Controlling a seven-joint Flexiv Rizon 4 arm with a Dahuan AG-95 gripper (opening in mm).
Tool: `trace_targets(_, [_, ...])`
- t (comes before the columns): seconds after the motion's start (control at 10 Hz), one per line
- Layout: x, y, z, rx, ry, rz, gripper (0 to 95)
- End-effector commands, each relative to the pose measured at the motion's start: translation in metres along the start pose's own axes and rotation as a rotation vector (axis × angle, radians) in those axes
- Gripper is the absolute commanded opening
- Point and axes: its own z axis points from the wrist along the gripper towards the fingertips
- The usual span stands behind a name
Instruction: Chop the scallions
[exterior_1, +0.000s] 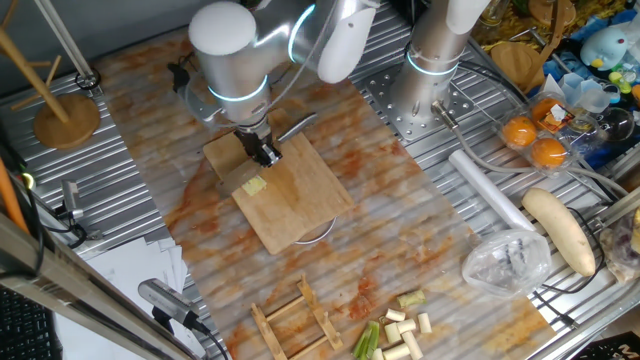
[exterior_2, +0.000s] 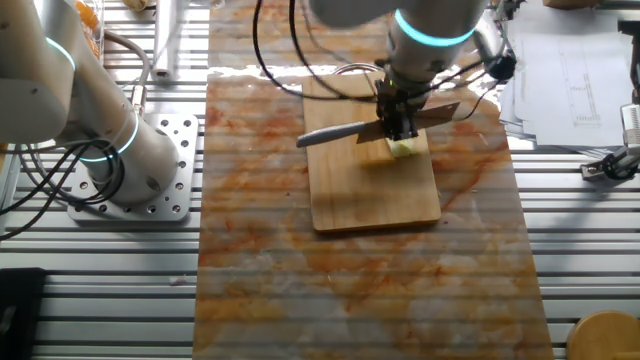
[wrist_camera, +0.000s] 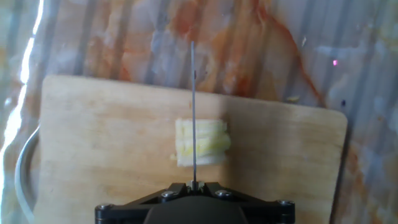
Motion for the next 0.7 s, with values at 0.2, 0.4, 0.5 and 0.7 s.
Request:
trace_targets(0.2, [0.0031, -0.0031, -0.0113, -0.014, 0.025, -0.034, 0.0])
trace_targets(0.4, [0.0071, -0.0064, -0.0160, -0.014, 0.027, -0.026, 0.0])
trace_targets(0.5, [0.0071, -0.0064, -0.0160, -0.015, 0.027, -0.025, 0.0])
trace_targets(0.7, [0.0071, -0.0064, -0.0160, -0.015, 0.027, -0.014, 0.0])
